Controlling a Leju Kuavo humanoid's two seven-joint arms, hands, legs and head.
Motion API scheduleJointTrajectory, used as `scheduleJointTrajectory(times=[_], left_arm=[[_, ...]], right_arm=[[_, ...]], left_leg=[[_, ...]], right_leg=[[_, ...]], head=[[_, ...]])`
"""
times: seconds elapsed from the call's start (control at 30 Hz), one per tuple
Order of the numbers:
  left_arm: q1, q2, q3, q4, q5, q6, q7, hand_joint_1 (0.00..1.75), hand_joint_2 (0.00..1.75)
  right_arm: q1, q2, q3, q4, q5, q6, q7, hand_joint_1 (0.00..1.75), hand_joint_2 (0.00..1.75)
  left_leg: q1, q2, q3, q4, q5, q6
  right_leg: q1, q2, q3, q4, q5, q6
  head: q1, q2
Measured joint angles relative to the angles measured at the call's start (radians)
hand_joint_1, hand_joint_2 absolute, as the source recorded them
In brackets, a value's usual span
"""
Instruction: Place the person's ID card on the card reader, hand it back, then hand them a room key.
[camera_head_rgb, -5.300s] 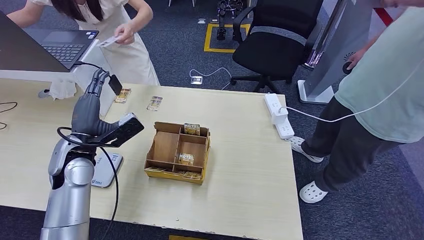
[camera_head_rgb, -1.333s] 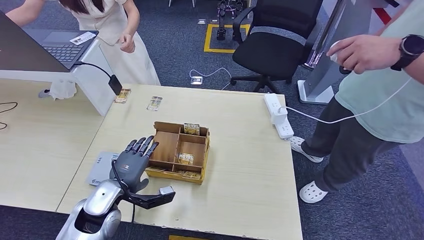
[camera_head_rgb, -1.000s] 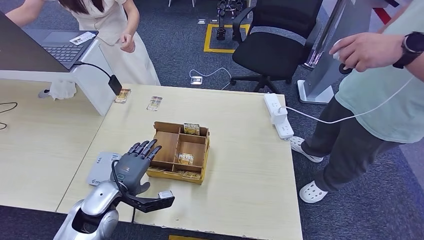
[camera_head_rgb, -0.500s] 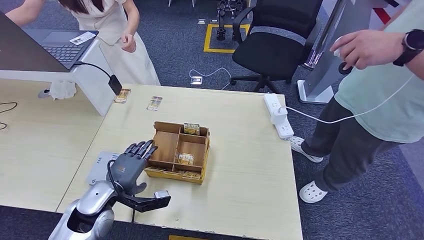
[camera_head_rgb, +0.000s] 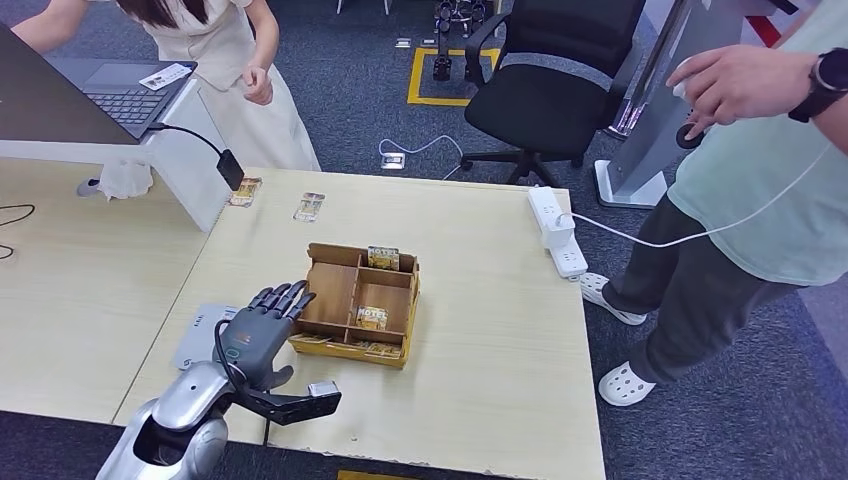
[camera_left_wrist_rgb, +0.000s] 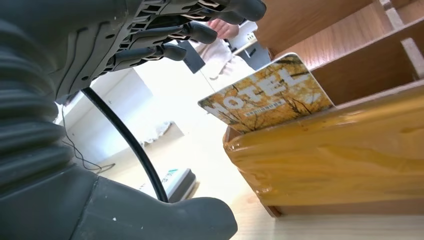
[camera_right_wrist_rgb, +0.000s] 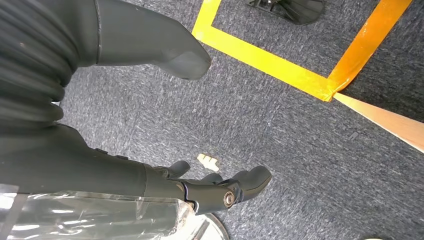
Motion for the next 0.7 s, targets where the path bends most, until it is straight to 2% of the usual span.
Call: scheduleJointTrajectory(times=[0.7], left_arm=[[0.0, 0.046, -0.051, -0.009, 0.095, 0.002, -0.009, 0.0, 1.75]], right_arm=[[0.0, 0.0, -0.003, 0.001, 0.005, 0.004, -0.011, 0.0, 1.75]], left_leg=[[0.0, 0.0, 0.0, 0.0, 0.0, 0.0]], right_leg=[[0.0, 0.0, 0.0, 0.0, 0.0, 0.0]], head=[[0.0, 0.0]])
